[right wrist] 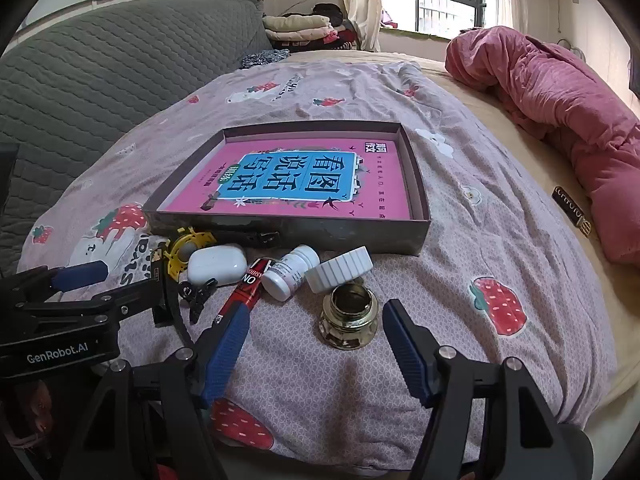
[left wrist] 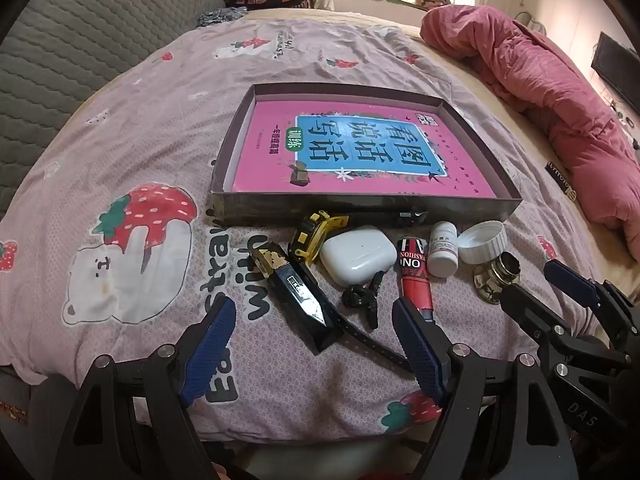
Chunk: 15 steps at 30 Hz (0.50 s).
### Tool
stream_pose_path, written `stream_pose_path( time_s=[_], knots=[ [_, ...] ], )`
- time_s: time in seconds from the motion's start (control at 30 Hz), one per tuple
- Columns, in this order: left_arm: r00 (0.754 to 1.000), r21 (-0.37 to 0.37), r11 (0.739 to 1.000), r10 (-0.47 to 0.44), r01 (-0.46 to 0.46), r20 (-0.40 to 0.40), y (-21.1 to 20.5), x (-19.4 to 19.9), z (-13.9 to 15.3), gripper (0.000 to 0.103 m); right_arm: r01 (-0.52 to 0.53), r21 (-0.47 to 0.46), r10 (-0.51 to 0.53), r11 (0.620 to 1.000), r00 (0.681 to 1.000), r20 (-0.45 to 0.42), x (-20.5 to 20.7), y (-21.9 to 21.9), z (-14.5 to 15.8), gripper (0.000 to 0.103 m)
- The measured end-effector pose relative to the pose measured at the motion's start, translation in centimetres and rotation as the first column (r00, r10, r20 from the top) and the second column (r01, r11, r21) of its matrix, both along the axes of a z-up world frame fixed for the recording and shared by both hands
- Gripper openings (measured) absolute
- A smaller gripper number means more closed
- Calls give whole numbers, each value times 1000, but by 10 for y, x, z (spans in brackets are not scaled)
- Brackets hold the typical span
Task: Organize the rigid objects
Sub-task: 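Move the left gripper toward the yellow-and-black watch beside the tray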
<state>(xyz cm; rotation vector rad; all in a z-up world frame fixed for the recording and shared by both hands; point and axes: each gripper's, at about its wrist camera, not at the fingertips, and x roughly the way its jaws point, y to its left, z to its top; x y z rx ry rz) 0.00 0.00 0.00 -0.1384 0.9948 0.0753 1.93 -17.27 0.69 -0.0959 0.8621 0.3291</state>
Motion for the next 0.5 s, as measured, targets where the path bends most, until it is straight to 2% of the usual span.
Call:
stream_pose_path(
  time_s=[0.5],
  knots=[
    [1000,-9,1000,5,-5,2,3,1,2,81,6,-1,-6,1000,1000,2,-1,-2,-1,68]
  ],
)
